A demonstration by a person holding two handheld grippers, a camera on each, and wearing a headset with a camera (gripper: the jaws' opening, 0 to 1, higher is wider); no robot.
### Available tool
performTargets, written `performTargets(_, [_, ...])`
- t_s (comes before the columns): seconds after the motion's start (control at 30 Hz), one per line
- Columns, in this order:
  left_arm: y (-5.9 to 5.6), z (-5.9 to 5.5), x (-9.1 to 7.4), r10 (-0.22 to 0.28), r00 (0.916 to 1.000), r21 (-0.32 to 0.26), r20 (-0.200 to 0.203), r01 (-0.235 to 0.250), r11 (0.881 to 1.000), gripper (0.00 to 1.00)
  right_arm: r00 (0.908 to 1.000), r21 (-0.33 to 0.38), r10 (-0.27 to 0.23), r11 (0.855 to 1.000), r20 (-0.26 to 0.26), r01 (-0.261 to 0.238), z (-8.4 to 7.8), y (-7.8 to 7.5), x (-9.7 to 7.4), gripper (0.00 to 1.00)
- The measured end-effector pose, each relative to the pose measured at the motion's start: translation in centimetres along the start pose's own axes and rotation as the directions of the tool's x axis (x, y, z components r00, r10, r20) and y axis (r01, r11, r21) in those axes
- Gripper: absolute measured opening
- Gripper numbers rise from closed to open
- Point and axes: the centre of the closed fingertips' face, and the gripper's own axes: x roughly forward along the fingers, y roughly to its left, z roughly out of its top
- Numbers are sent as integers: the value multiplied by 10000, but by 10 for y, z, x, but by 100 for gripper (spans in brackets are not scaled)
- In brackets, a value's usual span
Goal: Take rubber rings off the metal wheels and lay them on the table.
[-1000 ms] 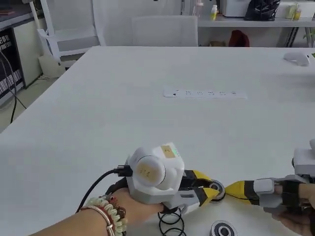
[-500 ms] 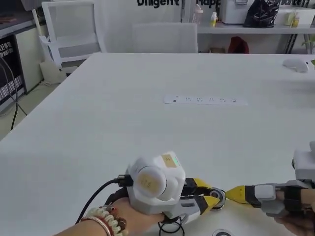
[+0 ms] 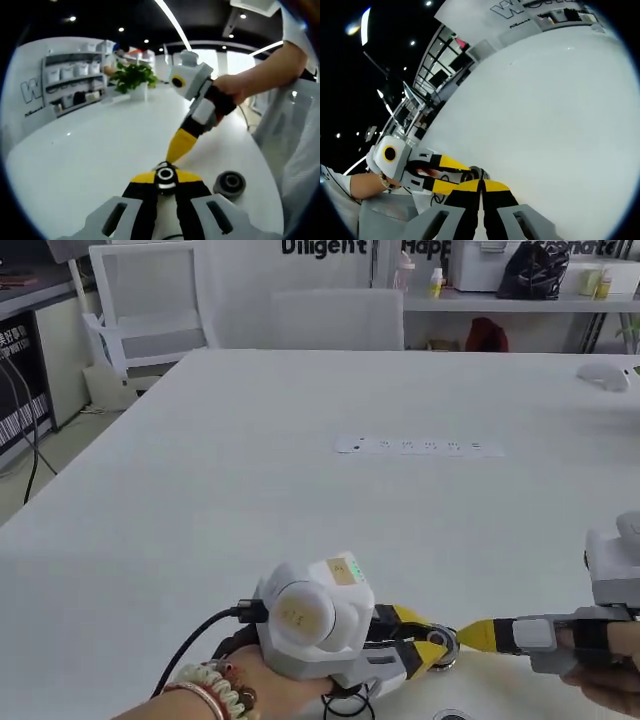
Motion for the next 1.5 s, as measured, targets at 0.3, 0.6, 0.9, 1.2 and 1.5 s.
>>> performTargets(0.3, [0, -1, -2, -39, 10000, -104, 54, 40, 9999, 14, 9976, -2179, -266, 9759, -645, 119, -6, 7, 2, 0])
performTargets(0.6, [2, -2, -4, -23, 10000, -55, 21, 23, 10000, 14, 9945, -3239, -479, 9460, -930, 153, -8, 11, 6, 0])
performTargets(0.9, [2, -2, -4, 3, 10000, -10, -18, -3, 10000, 14, 9942, -3442, -476, 9388, -962, 117, -7, 13, 7, 0])
performTargets(1.2, [6, -2, -3, 109, 9999, -17, -74, -109, 9999, 14, 9961, -3243, -507, 9456, -727, 245, -3, 9, 10, 0])
performTargets(1.5, [7, -2, -3, 168, 9996, -44, -210, -169, 9998, 14, 9959, -3317, -556, 9429, -716, 288, -4, 9, 10, 0])
